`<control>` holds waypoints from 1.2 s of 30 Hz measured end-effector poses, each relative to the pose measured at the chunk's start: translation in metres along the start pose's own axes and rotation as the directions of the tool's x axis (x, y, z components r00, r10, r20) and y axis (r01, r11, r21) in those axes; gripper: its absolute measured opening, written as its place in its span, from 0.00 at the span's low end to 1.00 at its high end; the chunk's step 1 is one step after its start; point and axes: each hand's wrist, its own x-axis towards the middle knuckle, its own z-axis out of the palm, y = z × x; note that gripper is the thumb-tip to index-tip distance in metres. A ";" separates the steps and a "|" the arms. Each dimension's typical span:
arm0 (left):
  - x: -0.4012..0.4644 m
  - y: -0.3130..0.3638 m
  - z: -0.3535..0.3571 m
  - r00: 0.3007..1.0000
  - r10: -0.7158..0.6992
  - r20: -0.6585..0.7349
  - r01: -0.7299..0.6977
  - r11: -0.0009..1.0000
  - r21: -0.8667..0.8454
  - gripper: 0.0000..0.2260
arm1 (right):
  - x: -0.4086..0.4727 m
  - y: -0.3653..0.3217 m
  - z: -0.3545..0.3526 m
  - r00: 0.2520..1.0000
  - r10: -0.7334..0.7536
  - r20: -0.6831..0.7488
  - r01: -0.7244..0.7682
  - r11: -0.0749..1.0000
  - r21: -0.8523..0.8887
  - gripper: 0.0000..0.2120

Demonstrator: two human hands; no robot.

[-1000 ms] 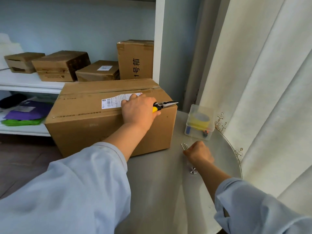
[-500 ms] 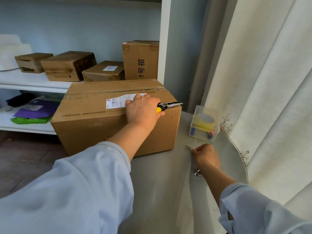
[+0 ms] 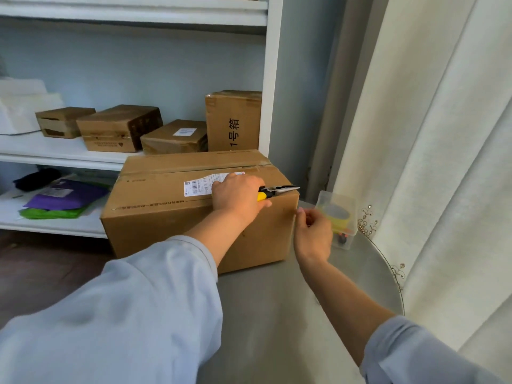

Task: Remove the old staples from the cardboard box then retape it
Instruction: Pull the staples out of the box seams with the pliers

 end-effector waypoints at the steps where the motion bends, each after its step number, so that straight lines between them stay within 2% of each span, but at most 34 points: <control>1: 0.001 -0.003 -0.004 0.999 -0.001 0.032 0.003 0.999 -0.046 0.15 | -0.009 -0.012 0.002 0.998 -0.066 -0.002 0.066 0.997 0.026 0.10; 4: 0.000 -0.012 -0.017 0.997 -0.012 0.077 0.023 0.990 -0.136 0.13 | -0.035 -0.033 0.007 0.957 -0.290 -0.023 0.289 0.957 -0.034 0.15; 7: -0.011 -0.029 -0.030 0.998 -0.039 0.057 0.044 0.994 -0.098 0.10 | -0.054 -0.045 0.012 0.898 -0.437 0.055 0.440 0.889 -0.127 0.23; 11: -0.026 -0.063 -0.048 0.991 -0.121 0.057 0.116 0.990 0.085 0.08 | -0.075 -0.055 0.022 0.914 -0.313 0.260 0.369 0.906 -0.206 0.30; 14: -0.042 -0.089 -0.058 0.974 -0.187 0.128 0.168 0.975 0.142 0.09 | -0.094 -0.059 0.035 0.888 -0.305 0.345 0.397 0.886 -0.238 0.32; 17: -0.046 -0.099 -0.058 0.967 -0.150 0.208 0.136 0.988 0.079 0.10 | -0.099 -0.060 0.043 0.852 -0.272 0.447 0.405 0.884 -0.234 0.36; 22: -0.036 -0.095 -0.060 0.955 -0.089 0.285 0.129 0.984 -0.126 0.09 | -0.060 -0.067 0.033 0.792 -0.178 0.584 0.310 0.941 -0.134 0.45; 25: -0.031 -0.088 -0.062 0.957 -0.049 0.286 0.128 0.956 -0.265 0.07 | -0.062 -0.079 0.034 0.750 -0.229 0.621 0.479 0.835 -0.271 0.51; 27: -0.030 -0.084 -0.066 0.962 -0.027 0.273 0.109 0.950 -0.292 0.07 | -0.085 -0.081 0.041 0.679 -0.279 0.679 0.595 0.751 -0.286 0.55; 28: -0.028 -0.083 -0.067 0.964 -0.020 0.264 0.099 0.951 -0.292 0.08 | -0.097 -0.080 0.044 0.669 -0.292 0.683 0.611 0.740 -0.282 0.56; 33: -0.027 -0.089 -0.067 0.978 -0.070 0.198 0.099 0.985 -0.140 0.09 | -0.123 -0.078 0.063 0.789 -0.292 0.540 0.517 0.791 -0.327 0.56; 36: -0.034 -0.097 -0.065 0.979 -0.087 0.183 0.096 0.995 -0.039 0.10 | -0.127 -0.080 0.069 0.820 -0.296 0.490 0.500 0.788 -0.359 0.56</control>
